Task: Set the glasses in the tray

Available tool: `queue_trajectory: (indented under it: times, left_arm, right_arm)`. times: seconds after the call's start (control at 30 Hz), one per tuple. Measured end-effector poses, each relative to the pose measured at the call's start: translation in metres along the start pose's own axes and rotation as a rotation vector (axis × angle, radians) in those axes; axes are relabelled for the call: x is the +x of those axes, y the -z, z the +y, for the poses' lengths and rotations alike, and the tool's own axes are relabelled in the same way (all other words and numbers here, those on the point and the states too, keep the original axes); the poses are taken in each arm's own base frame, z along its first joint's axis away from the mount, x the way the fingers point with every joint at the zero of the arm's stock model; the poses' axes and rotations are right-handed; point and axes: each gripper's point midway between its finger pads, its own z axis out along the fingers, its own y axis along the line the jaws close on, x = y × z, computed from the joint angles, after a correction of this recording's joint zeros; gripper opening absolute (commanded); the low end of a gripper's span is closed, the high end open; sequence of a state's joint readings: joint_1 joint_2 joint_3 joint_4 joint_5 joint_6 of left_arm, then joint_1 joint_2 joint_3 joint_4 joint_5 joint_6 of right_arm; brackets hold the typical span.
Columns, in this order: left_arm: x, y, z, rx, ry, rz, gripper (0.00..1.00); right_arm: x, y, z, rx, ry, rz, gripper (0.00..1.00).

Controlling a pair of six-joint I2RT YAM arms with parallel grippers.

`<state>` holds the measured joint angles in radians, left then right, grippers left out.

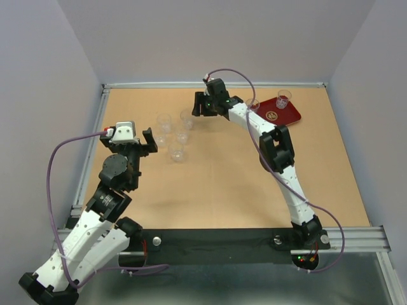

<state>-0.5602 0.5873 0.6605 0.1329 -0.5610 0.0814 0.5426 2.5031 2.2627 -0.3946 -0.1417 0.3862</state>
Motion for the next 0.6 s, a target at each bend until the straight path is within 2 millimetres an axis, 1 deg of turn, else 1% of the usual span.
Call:
queue_trajectory:
  times: [0.1,0.2,0.3,0.33,0.4,0.43,0.53,0.57,0.6]
  left_arm:
    - [-0.0001,0.0000,0.0002,0.000,0.000,0.000,0.99]
    - [-0.0001,0.0000,-0.0002,0.002,0.000,0.000,0.99]
    - [-0.0001,0.0000,-0.0001,0.002,0.000,0.000,0.99]
    - [-0.0003,0.0000,-0.0002,0.002,0.000,-0.001,0.99]
    - [-0.0002,0.0000,-0.0001,0.002,0.000,-0.001,0.99]
    - [-0.0002,0.0000,-0.0002,0.002,0.000,-0.001,0.99]
    - [-0.0004,0.0001,-0.0001,0.002,0.000,-0.001,0.99]
    - [-0.0004,0.0001,-0.0001,0.003,0.000,-0.001,0.99]
    - [-0.0005,0.0001,-0.0002,0.003,0.001,-0.002,0.99]
  right_arm:
    - [0.0022,-0.0017,0.0004,-0.001,0.003,0.003,0.47]
    - [0.0053,-0.0033,0.0020,-0.003,0.008,0.008,0.43]
    - [0.0074,-0.0050,0.0013,0.001,0.010,0.012,0.35]
    - [0.0079,-0.0053,0.0011,0.001,0.012,0.012,0.30]
    - [0.0080,-0.0055,0.0004,0.005,0.018,0.012,0.26]
    - [0.0078,-0.0056,0.0001,0.007,0.021,0.010,0.20]
    - [0.0069,-0.0057,-0.0024,0.018,0.035,0.006,0.10]
    - [0.0067,-0.0058,-0.0036,0.024,0.038,0.004,0.04]
    - [0.0062,-0.0058,-0.0049,0.029,0.047,0.002,0.00]
